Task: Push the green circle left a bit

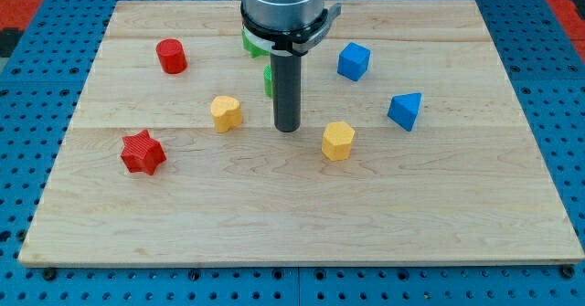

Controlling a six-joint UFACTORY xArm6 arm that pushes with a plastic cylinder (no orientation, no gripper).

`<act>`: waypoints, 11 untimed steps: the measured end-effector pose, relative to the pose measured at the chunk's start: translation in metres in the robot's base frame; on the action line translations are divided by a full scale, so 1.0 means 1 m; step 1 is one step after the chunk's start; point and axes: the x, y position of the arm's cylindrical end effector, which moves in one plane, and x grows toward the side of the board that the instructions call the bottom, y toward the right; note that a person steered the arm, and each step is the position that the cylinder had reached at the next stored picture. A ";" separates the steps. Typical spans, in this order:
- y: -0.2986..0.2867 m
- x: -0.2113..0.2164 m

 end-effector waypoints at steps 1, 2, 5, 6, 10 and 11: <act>0.000 -0.001; 0.000 -0.009; 0.000 -0.024; -0.003 -0.030; -0.007 -0.008; 0.031 -0.034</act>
